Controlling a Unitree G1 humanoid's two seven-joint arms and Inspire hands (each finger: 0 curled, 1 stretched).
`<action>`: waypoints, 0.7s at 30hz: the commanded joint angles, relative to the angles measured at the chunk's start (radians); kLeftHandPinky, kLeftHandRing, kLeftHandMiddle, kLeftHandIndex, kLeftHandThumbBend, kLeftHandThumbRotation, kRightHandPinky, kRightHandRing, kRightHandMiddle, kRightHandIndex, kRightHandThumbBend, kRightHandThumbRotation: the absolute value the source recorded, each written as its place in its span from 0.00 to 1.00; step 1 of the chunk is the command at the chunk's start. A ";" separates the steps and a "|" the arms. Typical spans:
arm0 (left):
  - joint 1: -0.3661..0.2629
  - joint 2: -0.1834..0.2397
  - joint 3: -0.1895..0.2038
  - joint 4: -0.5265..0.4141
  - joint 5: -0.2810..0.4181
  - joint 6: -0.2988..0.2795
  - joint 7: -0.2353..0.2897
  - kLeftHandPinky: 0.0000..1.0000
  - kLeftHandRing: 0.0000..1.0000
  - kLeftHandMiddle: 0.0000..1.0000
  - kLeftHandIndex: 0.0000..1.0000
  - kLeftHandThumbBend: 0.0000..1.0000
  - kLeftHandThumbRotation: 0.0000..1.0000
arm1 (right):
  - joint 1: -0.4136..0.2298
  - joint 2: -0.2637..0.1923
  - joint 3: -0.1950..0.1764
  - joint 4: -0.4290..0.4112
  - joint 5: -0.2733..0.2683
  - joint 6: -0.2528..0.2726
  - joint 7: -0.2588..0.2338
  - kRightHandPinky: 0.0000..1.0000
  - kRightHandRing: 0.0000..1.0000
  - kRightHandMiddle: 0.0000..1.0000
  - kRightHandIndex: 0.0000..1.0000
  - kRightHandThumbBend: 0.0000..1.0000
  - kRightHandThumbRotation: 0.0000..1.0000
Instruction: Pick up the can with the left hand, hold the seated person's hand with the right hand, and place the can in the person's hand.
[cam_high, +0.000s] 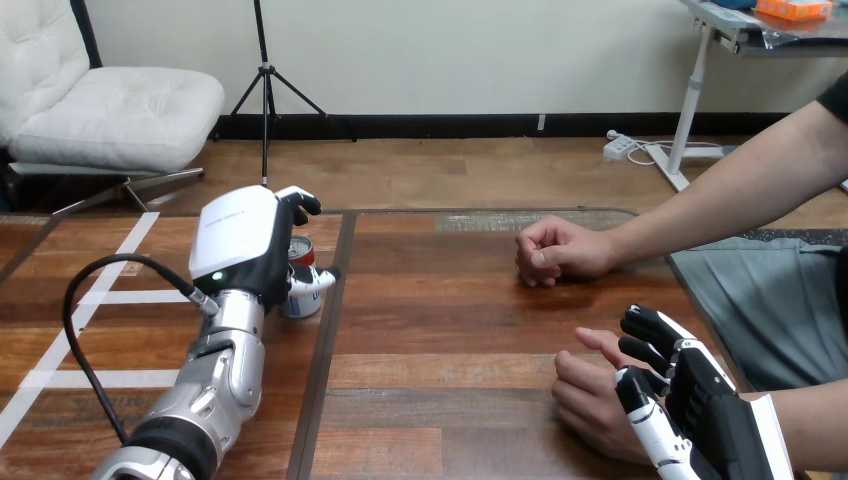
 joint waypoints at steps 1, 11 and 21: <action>-0.025 -0.007 0.014 0.010 -0.011 -0.017 0.032 0.56 0.61 0.64 0.64 0.67 0.00 | -0.037 0.002 0.007 -0.017 -0.004 -0.020 0.001 0.76 0.83 0.85 0.83 0.53 0.61; -0.030 -0.003 0.014 0.007 -0.017 -0.013 0.024 0.53 0.59 0.63 0.62 0.67 0.00 | -0.034 0.004 0.009 -0.024 -0.007 -0.015 0.000 0.76 0.83 0.85 0.83 0.53 0.62; -0.028 0.003 0.009 0.003 -0.011 -0.017 0.024 0.52 0.58 0.62 0.61 0.69 0.00 | -0.033 0.008 0.011 -0.032 -0.005 -0.008 -0.002 0.76 0.82 0.85 0.83 0.54 0.62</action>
